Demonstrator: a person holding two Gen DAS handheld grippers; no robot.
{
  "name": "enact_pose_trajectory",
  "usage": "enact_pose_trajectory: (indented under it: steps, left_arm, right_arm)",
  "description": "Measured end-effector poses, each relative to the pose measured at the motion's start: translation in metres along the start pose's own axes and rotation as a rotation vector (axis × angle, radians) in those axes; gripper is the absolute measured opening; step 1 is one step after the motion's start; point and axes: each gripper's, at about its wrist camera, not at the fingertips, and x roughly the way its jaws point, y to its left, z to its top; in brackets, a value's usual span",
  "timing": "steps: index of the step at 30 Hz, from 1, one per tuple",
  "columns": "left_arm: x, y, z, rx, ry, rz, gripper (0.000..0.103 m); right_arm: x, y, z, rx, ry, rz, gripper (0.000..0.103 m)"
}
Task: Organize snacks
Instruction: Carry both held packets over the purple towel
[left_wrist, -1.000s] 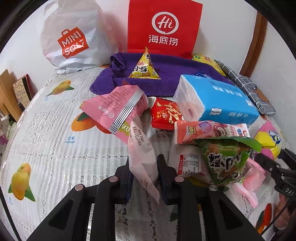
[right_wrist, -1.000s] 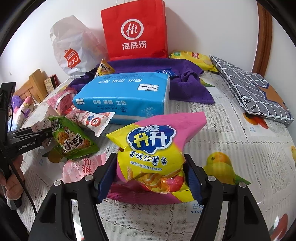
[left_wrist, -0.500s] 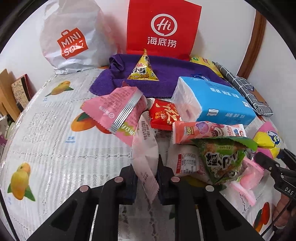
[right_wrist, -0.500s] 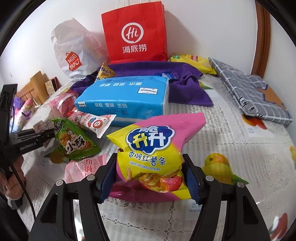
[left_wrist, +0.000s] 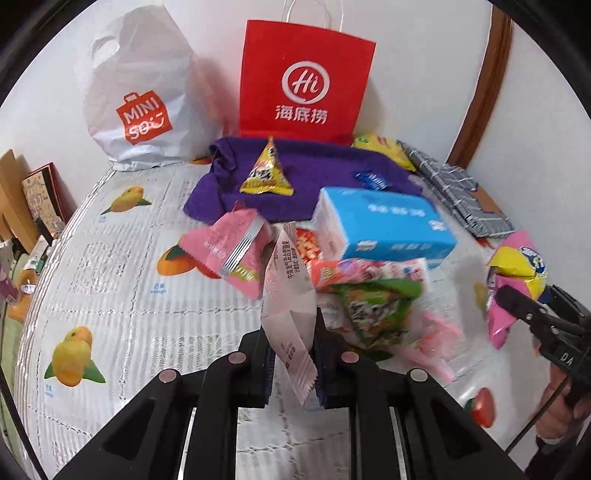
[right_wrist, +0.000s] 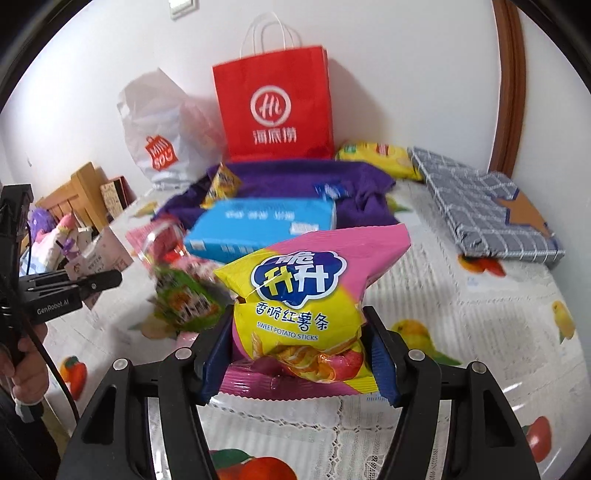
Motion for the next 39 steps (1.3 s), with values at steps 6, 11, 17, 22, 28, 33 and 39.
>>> enact_pose_trajectory:
  steps: [6,11,17,22,28,33,39]
  left_arm:
    - [-0.018,-0.011,0.012,0.003,-0.027,-0.015,0.016]
    - [-0.021,-0.021,0.031,0.001,-0.025,-0.046,0.016]
    - [-0.018,-0.038,0.062,0.023,-0.022,-0.079,0.016]
    - [-0.007,-0.043,0.092,0.008,-0.013,-0.093,0.016]
    - [0.012,-0.039,0.129,-0.003,-0.012,-0.059,0.016]
    - [0.036,-0.023,0.164,-0.032,0.001,-0.013,0.016]
    - [0.064,-0.003,0.195,-0.032,0.016,0.035,0.016]
  right_arm:
    - [-0.014,0.01,0.021,-0.006,-0.044,0.006,0.065]
    - [-0.019,0.012,0.043,0.001,-0.066,0.02,0.065]
    - [-0.009,0.017,0.081,0.005,-0.063,0.041,0.065]
    - [0.01,0.018,0.117,0.008,-0.068,0.07,0.065]
    - [0.041,0.01,0.156,0.011,-0.06,0.067,0.065]
    - [0.076,0.001,0.188,0.033,-0.045,0.068,0.065]
    - [0.118,-0.005,0.215,0.038,-0.014,0.05,0.065]
